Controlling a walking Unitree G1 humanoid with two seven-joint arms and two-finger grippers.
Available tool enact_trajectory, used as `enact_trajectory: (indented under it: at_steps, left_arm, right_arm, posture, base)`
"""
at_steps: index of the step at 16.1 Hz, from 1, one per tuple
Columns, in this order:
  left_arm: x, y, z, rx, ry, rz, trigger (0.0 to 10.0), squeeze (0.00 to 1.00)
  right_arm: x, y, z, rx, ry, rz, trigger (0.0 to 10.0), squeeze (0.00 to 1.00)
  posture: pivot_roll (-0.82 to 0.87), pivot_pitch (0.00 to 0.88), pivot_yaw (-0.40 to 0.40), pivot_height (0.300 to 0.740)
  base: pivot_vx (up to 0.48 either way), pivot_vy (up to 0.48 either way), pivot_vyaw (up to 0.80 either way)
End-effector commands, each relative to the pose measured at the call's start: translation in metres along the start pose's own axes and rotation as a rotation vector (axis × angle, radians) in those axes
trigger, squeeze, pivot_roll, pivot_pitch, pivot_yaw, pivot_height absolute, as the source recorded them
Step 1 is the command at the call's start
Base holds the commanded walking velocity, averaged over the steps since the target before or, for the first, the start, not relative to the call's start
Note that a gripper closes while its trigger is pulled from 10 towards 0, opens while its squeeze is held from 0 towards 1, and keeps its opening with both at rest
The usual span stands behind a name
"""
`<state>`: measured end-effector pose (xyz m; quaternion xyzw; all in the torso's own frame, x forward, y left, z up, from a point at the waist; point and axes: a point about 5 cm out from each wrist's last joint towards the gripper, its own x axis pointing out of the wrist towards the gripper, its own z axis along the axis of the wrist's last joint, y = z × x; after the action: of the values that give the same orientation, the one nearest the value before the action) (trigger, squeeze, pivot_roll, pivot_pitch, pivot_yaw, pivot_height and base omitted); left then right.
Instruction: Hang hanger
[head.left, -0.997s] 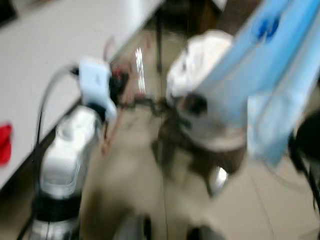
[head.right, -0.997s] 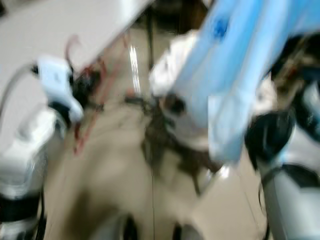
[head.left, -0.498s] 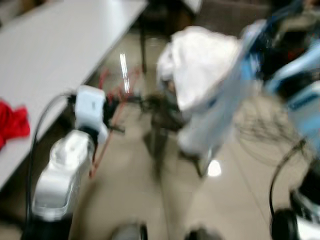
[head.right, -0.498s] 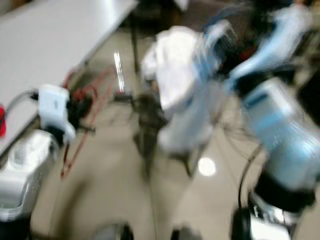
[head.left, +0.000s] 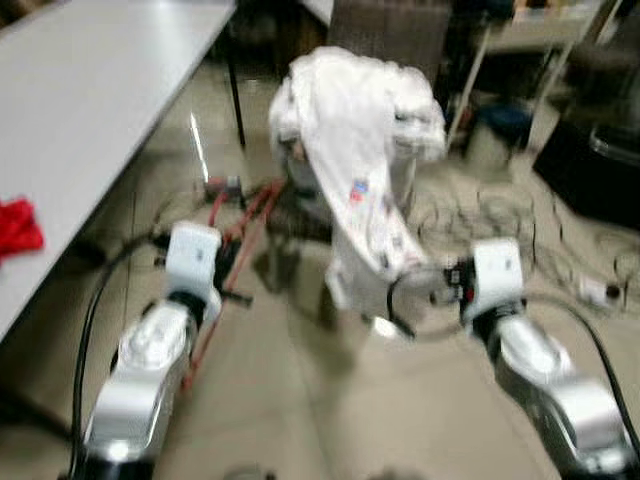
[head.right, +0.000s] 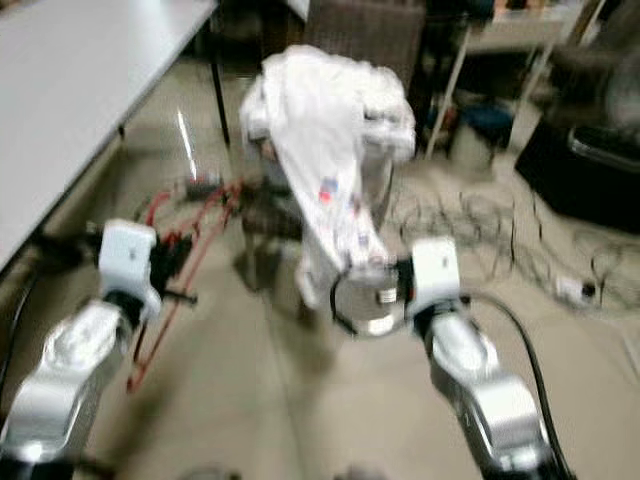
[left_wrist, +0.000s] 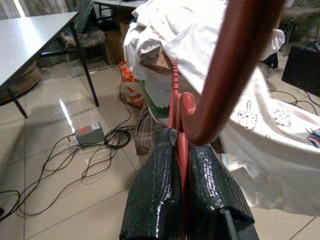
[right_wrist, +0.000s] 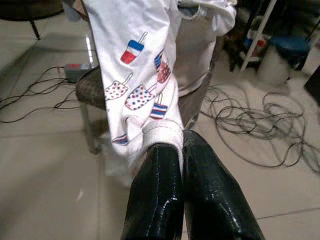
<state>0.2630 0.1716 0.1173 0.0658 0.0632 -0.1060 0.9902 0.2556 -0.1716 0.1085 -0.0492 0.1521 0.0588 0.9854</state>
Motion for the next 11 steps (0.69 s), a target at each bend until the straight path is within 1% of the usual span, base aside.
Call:
enact_trajectory:
  at_steps: [1,2,3,4,5,6,7,8,9,10,11]
  left_arm:
    - [0.000,-0.001,0.006,0.022,-0.030,0.001,10.0,0.00]
    - [-0.001,-0.002,0.005,0.023,-0.029,-0.004,10.0,0.00]
    - [-0.001,-0.004,0.005,0.024,-0.035,-0.008,10.0,0.00]
    - [-0.002,-0.006,0.006,0.029,-0.041,-0.014,10.0,0.00]
    - [-0.002,-0.006,0.006,0.026,-0.045,-0.007,10.0,0.00]
    - [-0.001,-0.005,0.006,0.000,-0.043,0.006,10.0,0.00]
    - [-0.001,-0.004,0.006,-0.003,-0.038,0.020,10.0,0.00]
    - [-0.001,-0.003,0.004,-0.004,-0.030,0.033,10.0,0.00]
    - [-0.002,-0.003,0.003,0.005,-0.027,0.034,10.0,0.00]
    - [-0.003,-0.002,0.003,0.010,-0.027,0.033,10.0,0.00]
    - [-0.004,-0.003,0.002,0.008,-0.020,0.031,10.0,0.00]
  right_arm:
    - [0.001,0.001,0.002,0.006,-0.012,0.015,10.0,0.00]
    - [0.004,0.005,0.006,0.009,-0.050,0.036,10.0,0.00]
    - [0.006,0.007,0.009,0.016,-0.063,0.037,10.0,0.00]
    - [0.008,0.012,0.017,0.043,-0.095,0.056,10.0,0.00]
    - [0.007,0.021,0.024,0.073,-0.123,0.101,10.0,0.00]
    - [0.004,0.033,0.033,0.101,-0.152,0.165,10.0,0.00]
    - [0.001,0.039,0.039,0.122,-0.174,0.217,10.0,0.00]
    - [-0.005,0.050,0.052,0.175,-0.217,0.319,10.0,0.00]
    - [-0.014,0.060,0.066,0.248,-0.258,0.436,10.0,0.00]
    - [-0.025,0.070,0.077,0.290,-0.269,0.557,10.0,0.00]
    - [-0.040,0.080,0.080,0.272,-0.257,0.710,10.0,0.00]
  posture:
    - [-0.05,0.073,0.005,0.740]
    - [-0.05,0.075,0.006,0.740]
    - [-0.06,0.076,0.006,0.740]
    - [-0.05,0.078,0.001,0.740]
    - [-0.05,0.082,-0.001,0.740]
    - [-0.05,0.080,-0.001,0.740]
    - [-0.05,0.080,0.000,0.740]
    - [-0.05,0.079,0.002,0.740]
    - [-0.05,0.078,0.005,0.740]
    - [-0.04,0.076,0.015,0.740]
    - [-0.03,0.074,0.018,0.740]
  base:
    - [0.000,0.000,0.00]
    - [0.000,-0.345,0.00]
    - [0.000,-0.345,0.00]
    - [0.000,-0.382,0.00]
    - [0.000,-0.375,0.00]
    - [0.000,0.000,0.00]
    - [0.000,0.000,0.00]
    - [0.000,0.000,0.00]
    - [0.000,0.000,0.00]
    - [0.000,0.000,0.00]
    - [0.000,0.000,0.00]
